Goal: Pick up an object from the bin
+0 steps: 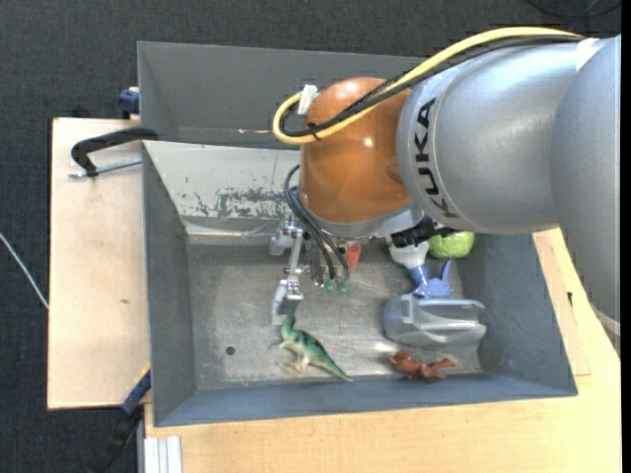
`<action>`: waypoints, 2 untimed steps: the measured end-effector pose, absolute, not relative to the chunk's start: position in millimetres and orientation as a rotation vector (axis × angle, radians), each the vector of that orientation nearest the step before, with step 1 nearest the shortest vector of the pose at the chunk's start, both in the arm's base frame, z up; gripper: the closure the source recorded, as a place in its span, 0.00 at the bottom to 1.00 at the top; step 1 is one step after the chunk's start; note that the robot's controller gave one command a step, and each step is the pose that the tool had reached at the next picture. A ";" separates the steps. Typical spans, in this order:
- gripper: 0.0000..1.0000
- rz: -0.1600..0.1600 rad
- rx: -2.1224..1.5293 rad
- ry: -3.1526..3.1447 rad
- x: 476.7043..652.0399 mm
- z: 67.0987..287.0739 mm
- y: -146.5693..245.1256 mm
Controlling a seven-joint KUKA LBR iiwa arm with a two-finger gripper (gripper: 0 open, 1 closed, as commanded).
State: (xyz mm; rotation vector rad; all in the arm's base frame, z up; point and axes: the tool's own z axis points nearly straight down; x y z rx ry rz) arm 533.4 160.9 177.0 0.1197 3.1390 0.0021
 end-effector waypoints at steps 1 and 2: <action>0.00 0.001 -0.195 3.135 520.4 170.3 158.3; 0.00 0.002 -0.468 3.103 509.3 144.1 139.0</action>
Offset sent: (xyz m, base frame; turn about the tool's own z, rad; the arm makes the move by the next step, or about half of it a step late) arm -0.0423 -0.0568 -0.0769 -0.1331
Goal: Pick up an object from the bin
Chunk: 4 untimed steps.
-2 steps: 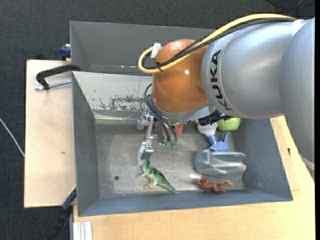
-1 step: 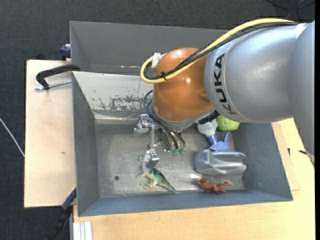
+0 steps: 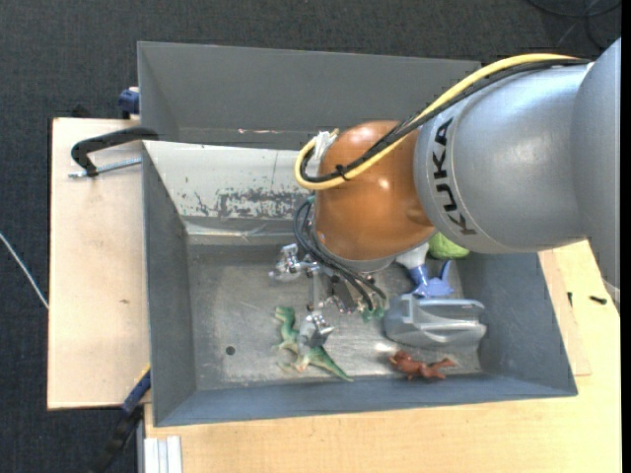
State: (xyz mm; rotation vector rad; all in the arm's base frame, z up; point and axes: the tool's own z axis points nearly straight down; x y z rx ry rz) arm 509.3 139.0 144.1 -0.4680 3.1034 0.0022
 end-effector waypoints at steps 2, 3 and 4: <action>1.00 -0.005 -0.964 2.993 494.5 81.8 105.4; 1.00 -0.004 -0.963 2.993 494.4 81.3 105.3; 1.00 0.003 -0.992 2.982 496.6 117.7 124.7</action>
Offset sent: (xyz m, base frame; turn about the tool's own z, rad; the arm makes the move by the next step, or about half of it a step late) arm -0.0188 -0.0353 -0.0741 -0.3244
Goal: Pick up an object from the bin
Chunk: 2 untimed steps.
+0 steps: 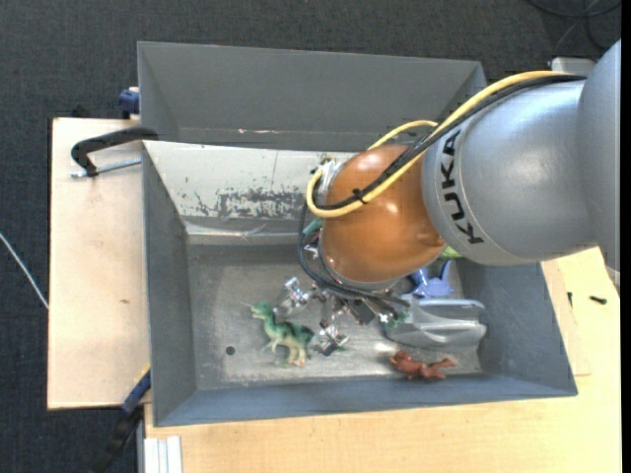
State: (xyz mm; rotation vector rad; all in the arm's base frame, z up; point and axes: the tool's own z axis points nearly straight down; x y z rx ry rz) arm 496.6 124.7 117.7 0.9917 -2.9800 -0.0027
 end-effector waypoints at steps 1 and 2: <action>1.00 -0.004 1.018 -2.976 492.9 162.8 122.3; 1.00 -0.001 1.030 -2.980 510.5 164.9 130.9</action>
Offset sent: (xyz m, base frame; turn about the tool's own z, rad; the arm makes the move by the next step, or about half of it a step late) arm 0.0214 0.0126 0.0307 -0.0297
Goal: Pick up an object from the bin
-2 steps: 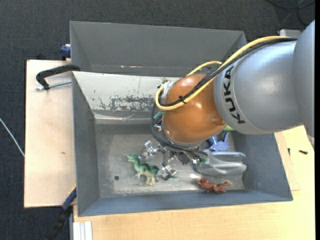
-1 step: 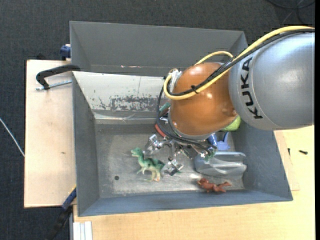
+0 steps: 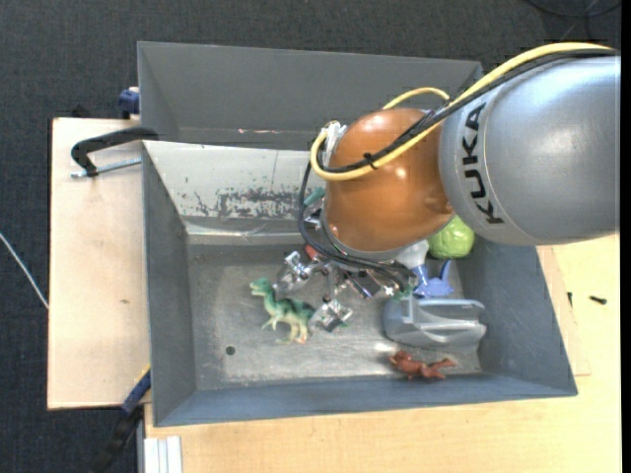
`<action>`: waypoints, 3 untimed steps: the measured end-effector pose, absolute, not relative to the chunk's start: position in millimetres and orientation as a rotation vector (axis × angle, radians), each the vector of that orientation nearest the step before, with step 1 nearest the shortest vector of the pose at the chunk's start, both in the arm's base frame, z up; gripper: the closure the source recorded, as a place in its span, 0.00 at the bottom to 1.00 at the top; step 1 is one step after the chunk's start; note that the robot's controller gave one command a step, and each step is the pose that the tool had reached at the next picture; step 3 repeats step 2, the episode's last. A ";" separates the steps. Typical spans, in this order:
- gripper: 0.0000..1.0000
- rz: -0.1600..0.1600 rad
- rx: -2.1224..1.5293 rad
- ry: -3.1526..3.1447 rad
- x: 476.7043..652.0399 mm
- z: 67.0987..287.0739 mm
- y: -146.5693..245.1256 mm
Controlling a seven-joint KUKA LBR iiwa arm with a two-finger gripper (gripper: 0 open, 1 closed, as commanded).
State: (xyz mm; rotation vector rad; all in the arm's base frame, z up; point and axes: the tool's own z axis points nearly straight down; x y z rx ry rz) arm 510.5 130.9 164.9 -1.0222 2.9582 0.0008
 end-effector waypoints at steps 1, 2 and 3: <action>1.00 0.003 -1.055 2.958 502.0 170.4 125.5; 1.00 0.003 -1.027 2.968 522.2 223.7 131.2; 1.00 0.003 -1.027 2.968 522.2 223.7 131.2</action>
Offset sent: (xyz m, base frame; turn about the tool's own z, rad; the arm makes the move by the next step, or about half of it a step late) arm 0.0242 0.0034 0.0830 0.0102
